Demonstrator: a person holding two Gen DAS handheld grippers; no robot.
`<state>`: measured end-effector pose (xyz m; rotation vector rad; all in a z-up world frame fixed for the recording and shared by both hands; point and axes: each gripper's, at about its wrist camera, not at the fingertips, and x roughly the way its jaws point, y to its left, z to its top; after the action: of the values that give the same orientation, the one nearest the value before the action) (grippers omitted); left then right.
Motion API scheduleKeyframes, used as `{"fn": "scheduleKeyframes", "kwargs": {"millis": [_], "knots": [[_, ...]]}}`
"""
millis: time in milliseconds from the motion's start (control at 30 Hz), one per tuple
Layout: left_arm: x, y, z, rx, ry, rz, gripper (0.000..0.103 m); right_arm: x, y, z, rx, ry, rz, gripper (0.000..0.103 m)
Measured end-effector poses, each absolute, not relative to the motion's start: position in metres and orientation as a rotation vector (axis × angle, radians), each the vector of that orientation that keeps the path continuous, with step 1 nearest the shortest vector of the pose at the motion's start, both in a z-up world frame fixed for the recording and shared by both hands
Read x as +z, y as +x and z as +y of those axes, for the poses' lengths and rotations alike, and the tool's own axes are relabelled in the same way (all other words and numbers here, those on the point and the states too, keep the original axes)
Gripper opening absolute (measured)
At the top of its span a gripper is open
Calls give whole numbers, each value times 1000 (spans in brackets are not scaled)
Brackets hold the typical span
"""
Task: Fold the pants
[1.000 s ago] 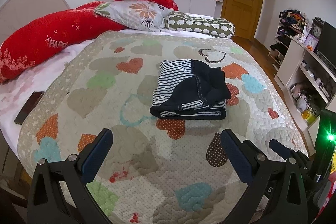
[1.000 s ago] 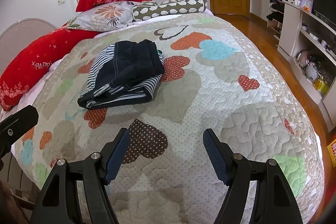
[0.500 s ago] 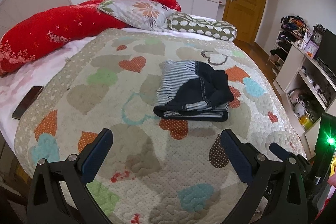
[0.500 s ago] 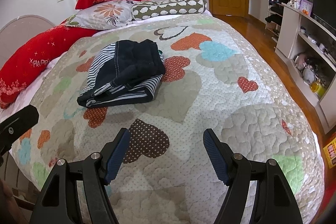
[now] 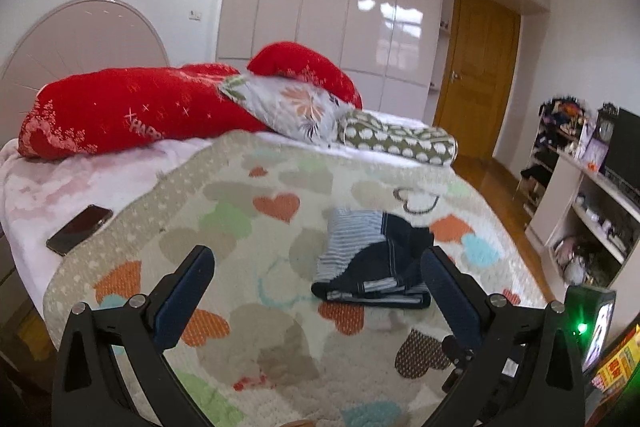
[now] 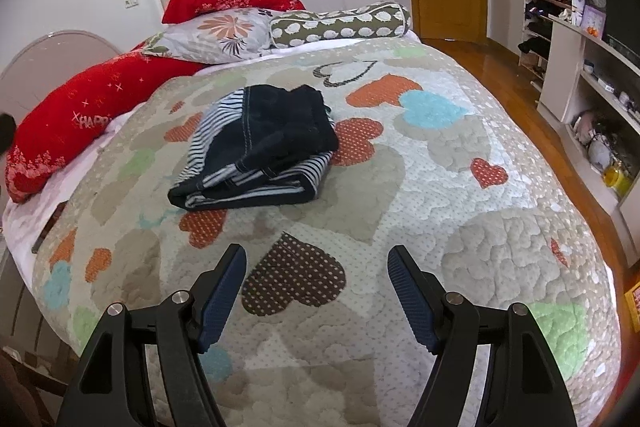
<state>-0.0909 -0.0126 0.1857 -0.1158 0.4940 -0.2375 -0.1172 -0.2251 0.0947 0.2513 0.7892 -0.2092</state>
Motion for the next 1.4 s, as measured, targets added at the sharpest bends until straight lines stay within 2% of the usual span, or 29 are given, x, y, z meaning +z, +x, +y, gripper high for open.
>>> {"fn": "scheduleKeyframes", "kwargs": {"millis": [233, 800, 1400], "knots": [[179, -83, 0, -272, -85, 507, 103, 93, -108, -215, -173, 241, 760, 78], [104, -32, -37, -260, 11, 846, 103, 66, -89, -220, -194, 177, 827, 78], [87, -26, -41, -305, 2, 922, 103, 62, -78, -218, -210, 136, 872, 78]]}}
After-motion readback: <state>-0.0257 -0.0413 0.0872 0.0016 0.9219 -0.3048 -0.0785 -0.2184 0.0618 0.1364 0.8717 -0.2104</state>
